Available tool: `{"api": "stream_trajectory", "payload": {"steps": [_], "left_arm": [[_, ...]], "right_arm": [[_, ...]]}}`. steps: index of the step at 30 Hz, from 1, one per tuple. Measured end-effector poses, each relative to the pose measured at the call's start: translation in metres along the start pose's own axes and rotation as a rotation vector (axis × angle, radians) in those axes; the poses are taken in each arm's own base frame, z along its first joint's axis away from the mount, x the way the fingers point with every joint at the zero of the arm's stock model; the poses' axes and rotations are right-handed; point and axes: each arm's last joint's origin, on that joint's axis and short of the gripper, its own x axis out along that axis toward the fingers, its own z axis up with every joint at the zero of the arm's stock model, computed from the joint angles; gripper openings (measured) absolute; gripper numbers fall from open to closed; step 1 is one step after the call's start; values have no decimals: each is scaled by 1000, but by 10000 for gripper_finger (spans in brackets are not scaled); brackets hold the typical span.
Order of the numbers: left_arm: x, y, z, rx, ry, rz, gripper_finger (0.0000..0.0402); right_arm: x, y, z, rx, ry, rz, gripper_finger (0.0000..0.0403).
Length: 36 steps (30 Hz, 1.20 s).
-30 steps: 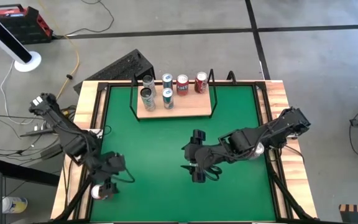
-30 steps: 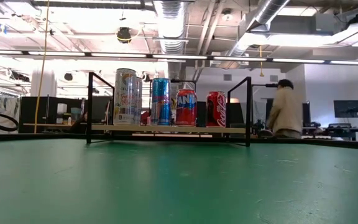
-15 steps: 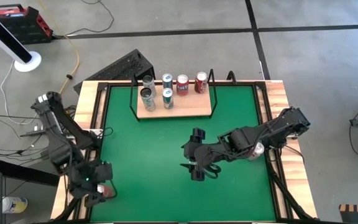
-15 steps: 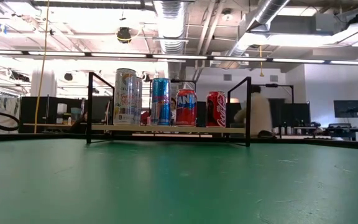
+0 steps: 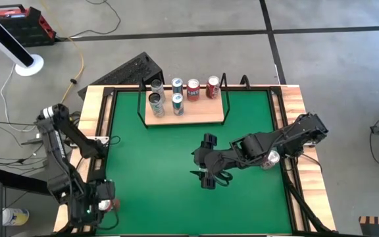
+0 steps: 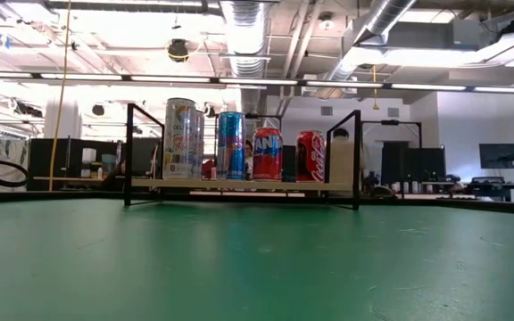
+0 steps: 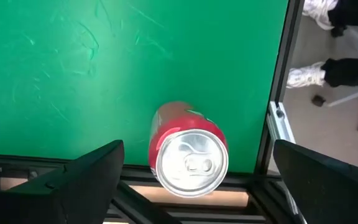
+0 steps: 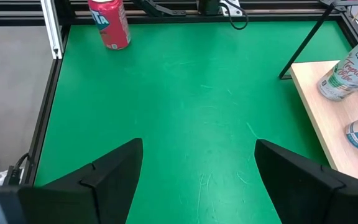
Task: Place canned beverage on shelf
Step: Put the orange soda can on the shelf aligned with the other orange soda can
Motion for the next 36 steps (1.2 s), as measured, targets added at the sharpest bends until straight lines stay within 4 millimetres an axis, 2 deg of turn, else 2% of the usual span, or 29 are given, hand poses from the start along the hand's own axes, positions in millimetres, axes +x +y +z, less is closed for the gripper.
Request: {"api": "stream_trajectory", "payload": {"steps": [9,16,24,32,36], "left_arm": [[25,-5,-7,-43,-12,2,396],[45,7,-13,-57,12,64,396],[68,11,-23,-67,75,17,396],[73,14,-26,-85,75,29,395],[73,14,-27,-87,82,31,369]], "right_arm": [[0,0,0,-6,0,0,334],[0,0,0,-9,0,0,334],[0,1,-1,-11,1,2,334],[-1,1,-2,-16,12,0,334],[-1,1,-2,-19,18,-1,334]]}}
